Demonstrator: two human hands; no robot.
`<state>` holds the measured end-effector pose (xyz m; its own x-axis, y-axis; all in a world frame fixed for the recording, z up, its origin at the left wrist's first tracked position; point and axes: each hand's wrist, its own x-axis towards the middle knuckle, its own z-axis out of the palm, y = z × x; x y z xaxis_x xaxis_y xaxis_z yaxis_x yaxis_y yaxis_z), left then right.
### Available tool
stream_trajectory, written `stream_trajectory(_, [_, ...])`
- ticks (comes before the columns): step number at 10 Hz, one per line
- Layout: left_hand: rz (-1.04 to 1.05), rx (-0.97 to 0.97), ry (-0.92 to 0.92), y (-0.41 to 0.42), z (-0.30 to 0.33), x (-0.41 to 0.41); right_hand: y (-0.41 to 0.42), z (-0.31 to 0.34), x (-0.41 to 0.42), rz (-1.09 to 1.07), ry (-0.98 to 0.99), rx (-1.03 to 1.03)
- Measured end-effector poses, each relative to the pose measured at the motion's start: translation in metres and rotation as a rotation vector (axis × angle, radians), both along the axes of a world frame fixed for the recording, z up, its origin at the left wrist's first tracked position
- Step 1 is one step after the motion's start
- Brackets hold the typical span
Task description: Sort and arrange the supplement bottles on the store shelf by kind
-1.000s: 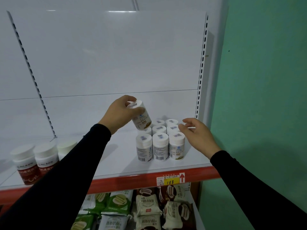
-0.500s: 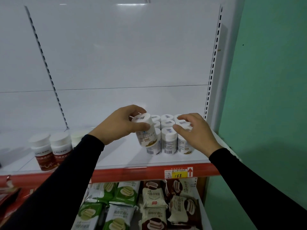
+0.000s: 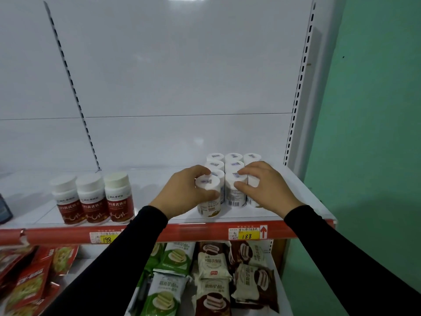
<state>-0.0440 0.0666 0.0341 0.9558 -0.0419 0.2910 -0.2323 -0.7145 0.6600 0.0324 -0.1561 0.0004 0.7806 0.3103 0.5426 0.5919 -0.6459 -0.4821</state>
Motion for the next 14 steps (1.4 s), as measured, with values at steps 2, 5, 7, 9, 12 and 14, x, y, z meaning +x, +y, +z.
stream_trajectory(2, [0.059,0.003,-0.028,-0.008,-0.007,0.004,-0.002,-0.002,-0.001,0.006,0.012,-0.001])
stream_trajectory(5, [0.112,-0.012,-0.079,-0.022,-0.018,0.007,-0.004,-0.001,-0.002,0.014,0.023,-0.016])
stream_trajectory(7, [0.097,0.031,-0.078,-0.024,-0.020,0.009,-0.003,-0.003,-0.002,0.013,0.035,-0.021])
stream_trajectory(9, [0.096,0.050,-0.056,-0.025,-0.021,0.011,-0.002,-0.002,-0.003,0.003,0.044,-0.020])
stream_trajectory(12, [0.161,0.054,-0.096,-0.007,-0.002,-0.021,-0.008,0.021,-0.015,-0.026,-0.049,0.097])
stream_trajectory(14, [0.237,-0.029,-0.172,0.027,0.019,-0.073,-0.009,0.051,-0.046,-0.030,-0.128,0.200])
